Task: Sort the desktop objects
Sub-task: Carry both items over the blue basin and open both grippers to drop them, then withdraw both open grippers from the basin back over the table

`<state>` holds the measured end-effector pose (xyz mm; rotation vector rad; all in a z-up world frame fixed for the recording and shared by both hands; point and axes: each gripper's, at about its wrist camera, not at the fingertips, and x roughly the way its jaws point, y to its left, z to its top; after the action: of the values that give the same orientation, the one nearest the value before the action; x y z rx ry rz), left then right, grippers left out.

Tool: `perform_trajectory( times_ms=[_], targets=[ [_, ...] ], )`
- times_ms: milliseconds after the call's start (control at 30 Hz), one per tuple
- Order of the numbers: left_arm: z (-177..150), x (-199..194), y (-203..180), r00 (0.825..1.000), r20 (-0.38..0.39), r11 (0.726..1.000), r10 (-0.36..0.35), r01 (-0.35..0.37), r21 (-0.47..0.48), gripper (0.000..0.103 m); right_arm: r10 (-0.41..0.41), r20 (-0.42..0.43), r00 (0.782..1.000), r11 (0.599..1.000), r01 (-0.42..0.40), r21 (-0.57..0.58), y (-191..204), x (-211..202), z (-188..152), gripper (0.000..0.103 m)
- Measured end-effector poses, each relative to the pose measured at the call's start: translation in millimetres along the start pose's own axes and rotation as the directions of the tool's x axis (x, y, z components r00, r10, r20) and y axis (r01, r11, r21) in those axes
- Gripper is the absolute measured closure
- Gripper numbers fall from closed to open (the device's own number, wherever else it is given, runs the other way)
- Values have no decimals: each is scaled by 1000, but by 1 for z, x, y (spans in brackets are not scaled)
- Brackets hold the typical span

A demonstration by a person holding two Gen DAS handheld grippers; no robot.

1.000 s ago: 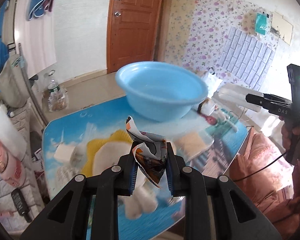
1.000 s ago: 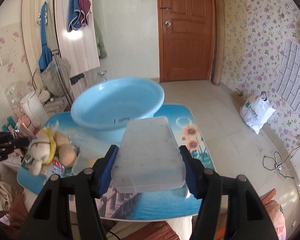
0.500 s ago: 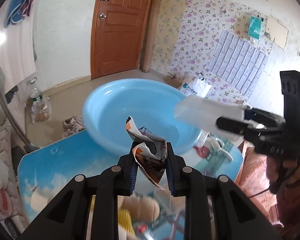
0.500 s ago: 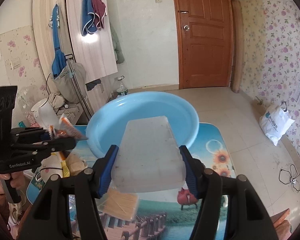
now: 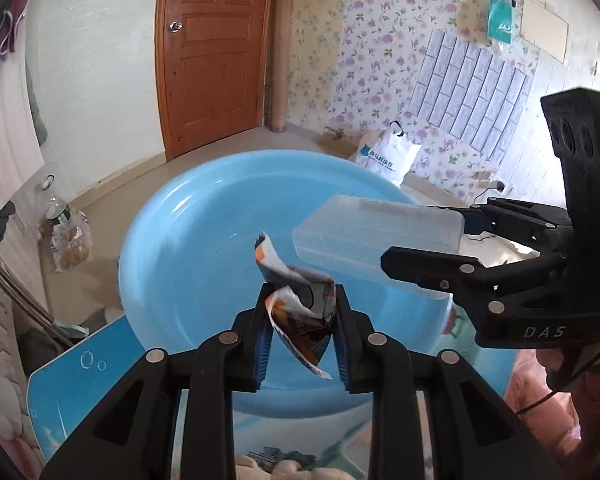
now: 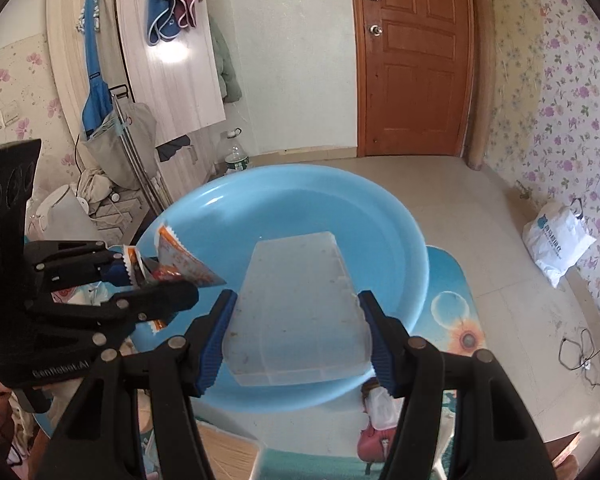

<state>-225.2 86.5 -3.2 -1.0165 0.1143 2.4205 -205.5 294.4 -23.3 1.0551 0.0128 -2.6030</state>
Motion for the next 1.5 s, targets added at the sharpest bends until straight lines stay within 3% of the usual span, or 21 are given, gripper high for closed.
perform_trajectory(
  times_ms=[200,400,600,767,1067,1500],
  targets=[
    [4,-3,0,998,35,999,45,-45,2,58,-29,38,999,999,27,42,6,1,-5,43],
    [0,-21,3,995,94,993,-16,27,-111,41,-24,61,998,997,20,72,7,-9,-9,43],
    [-17,-43,-7,995,100,991,-5,19,-133,21,-3,123,992,991,-14,137,2,-29,-9,38],
    [-27,-57,-17,995,93,993,27,-16,-118,13,-36,113,993,993,23,117,8,-36,-13,36],
    [-55,-73,-8,995,72,986,65,-53,-159,11,-170,4,985,970,166,175,-16,-34,-31,36],
    [-88,-79,-14,995,18,986,98,-95,-139,11,-122,-59,991,989,126,80,5,-34,-63,36]
  ],
)
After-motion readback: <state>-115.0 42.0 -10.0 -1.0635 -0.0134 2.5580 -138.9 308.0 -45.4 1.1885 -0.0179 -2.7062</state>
